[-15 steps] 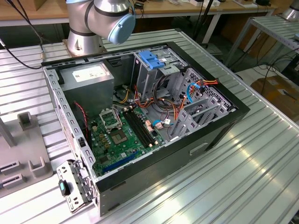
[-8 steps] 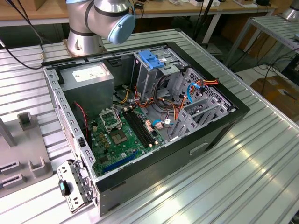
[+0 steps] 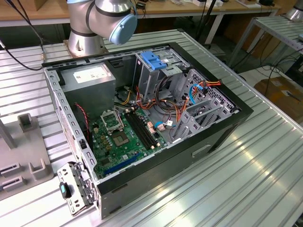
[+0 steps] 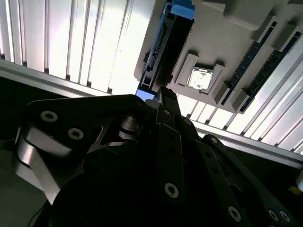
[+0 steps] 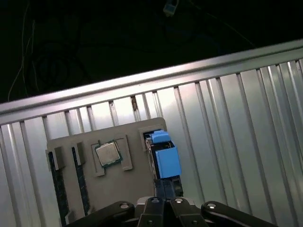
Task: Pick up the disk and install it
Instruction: 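Pick up the disk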
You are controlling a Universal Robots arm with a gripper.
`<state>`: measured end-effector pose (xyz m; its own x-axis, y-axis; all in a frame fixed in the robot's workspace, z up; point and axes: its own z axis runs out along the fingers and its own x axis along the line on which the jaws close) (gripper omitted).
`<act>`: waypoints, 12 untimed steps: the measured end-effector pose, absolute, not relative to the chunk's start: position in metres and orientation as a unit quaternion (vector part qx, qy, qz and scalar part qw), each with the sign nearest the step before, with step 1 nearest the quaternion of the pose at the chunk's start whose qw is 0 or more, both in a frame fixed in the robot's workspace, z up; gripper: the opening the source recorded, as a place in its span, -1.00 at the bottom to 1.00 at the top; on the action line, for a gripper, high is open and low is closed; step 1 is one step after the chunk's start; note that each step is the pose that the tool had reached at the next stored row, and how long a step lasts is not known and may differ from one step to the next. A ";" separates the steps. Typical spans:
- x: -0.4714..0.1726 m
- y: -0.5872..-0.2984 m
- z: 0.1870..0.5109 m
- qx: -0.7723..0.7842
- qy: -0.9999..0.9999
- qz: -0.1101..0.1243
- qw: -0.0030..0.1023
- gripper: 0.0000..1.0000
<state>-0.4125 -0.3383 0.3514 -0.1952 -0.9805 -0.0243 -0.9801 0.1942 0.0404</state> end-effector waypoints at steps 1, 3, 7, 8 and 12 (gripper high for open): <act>-0.412 -0.338 0.351 0.644 -0.764 -0.023 0.003 -0.79; -0.412 -0.338 0.351 0.654 -0.756 -0.023 0.003 -0.79; -0.413 -0.338 0.350 0.664 -0.748 -0.008 -0.013 -0.79; -0.412 -0.338 0.350 0.666 -0.746 -0.004 -0.018 -0.79; -0.413 -0.338 0.350 0.666 -0.745 -0.004 -0.018 -0.79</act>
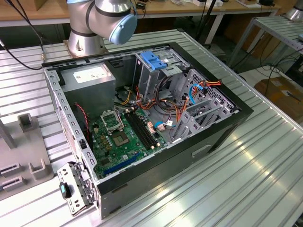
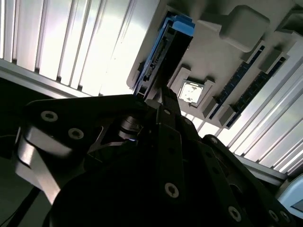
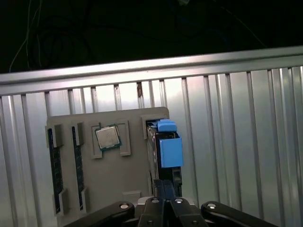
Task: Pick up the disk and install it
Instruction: 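Pick up the disk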
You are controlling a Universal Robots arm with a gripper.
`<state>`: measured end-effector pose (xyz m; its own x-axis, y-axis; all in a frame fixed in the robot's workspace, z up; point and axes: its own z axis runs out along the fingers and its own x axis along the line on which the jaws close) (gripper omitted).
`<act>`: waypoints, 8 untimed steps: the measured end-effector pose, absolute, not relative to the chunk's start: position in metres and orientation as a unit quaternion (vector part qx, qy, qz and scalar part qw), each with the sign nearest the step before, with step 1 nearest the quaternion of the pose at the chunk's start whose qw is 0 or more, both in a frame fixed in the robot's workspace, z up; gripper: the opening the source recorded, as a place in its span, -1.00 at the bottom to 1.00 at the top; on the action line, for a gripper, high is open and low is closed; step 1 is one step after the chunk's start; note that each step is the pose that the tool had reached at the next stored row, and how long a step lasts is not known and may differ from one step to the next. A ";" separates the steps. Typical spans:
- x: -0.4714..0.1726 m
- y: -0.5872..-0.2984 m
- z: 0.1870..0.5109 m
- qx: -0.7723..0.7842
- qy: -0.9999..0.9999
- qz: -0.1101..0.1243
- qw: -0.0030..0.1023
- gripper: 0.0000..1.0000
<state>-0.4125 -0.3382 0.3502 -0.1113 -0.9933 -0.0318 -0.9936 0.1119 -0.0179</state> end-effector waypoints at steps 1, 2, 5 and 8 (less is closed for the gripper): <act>-0.413 -0.337 0.350 -0.666 0.745 0.004 0.018 -0.79; -0.412 -0.337 0.349 -0.666 0.745 0.004 0.018 -0.79; -0.412 -0.336 0.345 -0.666 0.745 0.004 0.018 -0.79; -0.412 -0.335 0.343 -0.666 0.745 0.004 0.018 -0.79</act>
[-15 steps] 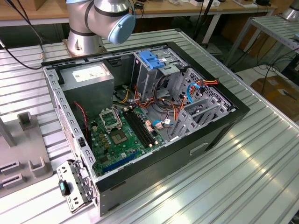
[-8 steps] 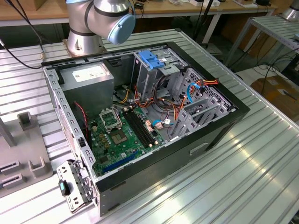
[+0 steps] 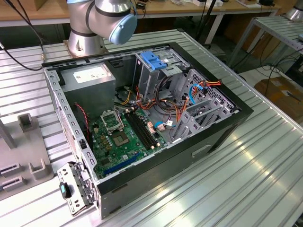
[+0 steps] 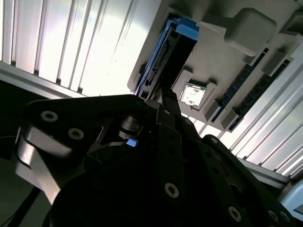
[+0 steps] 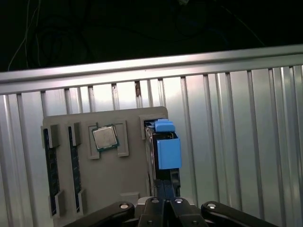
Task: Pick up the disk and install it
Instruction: 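Pick up the disk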
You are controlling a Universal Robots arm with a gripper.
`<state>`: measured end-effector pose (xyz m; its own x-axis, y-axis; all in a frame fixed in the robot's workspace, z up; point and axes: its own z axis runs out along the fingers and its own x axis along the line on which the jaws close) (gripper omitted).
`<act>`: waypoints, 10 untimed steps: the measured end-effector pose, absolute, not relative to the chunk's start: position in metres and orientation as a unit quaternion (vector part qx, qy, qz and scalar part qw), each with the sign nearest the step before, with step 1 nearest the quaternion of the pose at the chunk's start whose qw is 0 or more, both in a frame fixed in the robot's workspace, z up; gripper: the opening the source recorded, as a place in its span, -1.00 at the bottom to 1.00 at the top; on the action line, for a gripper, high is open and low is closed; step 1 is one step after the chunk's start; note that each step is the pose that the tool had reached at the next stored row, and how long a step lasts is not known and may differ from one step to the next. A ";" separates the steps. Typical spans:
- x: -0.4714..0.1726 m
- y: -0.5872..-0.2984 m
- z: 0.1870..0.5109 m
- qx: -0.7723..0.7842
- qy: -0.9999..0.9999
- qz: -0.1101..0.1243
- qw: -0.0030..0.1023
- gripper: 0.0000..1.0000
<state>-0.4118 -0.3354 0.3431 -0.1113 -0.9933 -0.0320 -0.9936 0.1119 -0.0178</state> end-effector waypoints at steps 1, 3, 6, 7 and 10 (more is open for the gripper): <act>-0.412 -0.335 0.343 -0.666 0.745 0.004 0.018 -0.79; -0.412 -0.335 0.343 -0.666 0.745 0.004 0.018 -0.79; -0.412 -0.332 0.343 -0.666 0.745 0.004 0.018 -0.79; -0.412 -0.332 0.343 -0.666 0.745 0.004 0.018 -0.79; -0.412 -0.332 0.343 -0.666 0.745 0.004 0.018 -0.79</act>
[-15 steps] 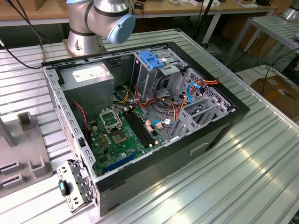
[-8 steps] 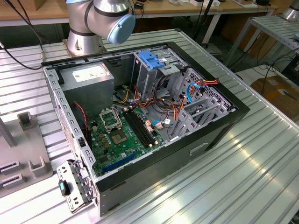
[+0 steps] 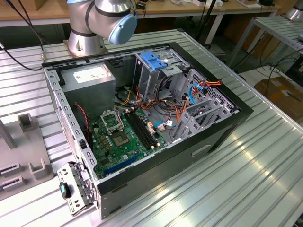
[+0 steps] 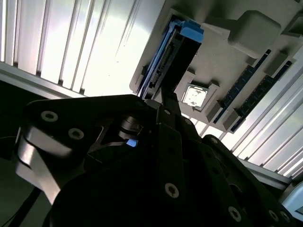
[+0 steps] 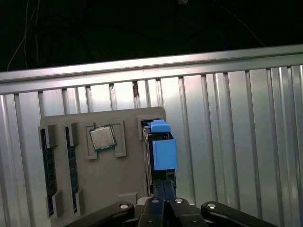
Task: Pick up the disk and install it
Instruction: 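Pick up the disk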
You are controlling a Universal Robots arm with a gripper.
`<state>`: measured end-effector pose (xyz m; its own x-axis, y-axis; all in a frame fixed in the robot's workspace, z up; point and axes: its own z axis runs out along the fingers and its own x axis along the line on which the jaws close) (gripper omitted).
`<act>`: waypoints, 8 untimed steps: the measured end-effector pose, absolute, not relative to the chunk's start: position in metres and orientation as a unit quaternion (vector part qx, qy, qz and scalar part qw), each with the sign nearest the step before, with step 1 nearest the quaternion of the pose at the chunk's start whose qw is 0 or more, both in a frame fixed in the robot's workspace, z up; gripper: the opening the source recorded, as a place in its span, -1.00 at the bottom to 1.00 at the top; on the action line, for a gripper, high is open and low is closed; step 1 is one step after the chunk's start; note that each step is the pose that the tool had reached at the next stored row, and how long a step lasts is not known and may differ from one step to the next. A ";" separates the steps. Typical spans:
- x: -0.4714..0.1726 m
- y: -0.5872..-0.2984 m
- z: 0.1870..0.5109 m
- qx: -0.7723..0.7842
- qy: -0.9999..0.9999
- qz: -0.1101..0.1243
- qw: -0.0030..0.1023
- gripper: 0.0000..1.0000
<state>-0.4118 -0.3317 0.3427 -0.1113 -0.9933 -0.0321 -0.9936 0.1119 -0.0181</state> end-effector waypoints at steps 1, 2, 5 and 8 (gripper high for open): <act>-0.412 -0.332 0.343 -0.666 0.745 0.004 0.018 -0.79; -0.412 -0.332 0.343 -0.666 0.745 0.004 0.018 -0.79; -0.412 -0.331 0.343 -0.666 0.745 0.004 0.018 -0.66; -0.412 -0.331 0.343 -0.666 0.745 0.004 0.018 -0.41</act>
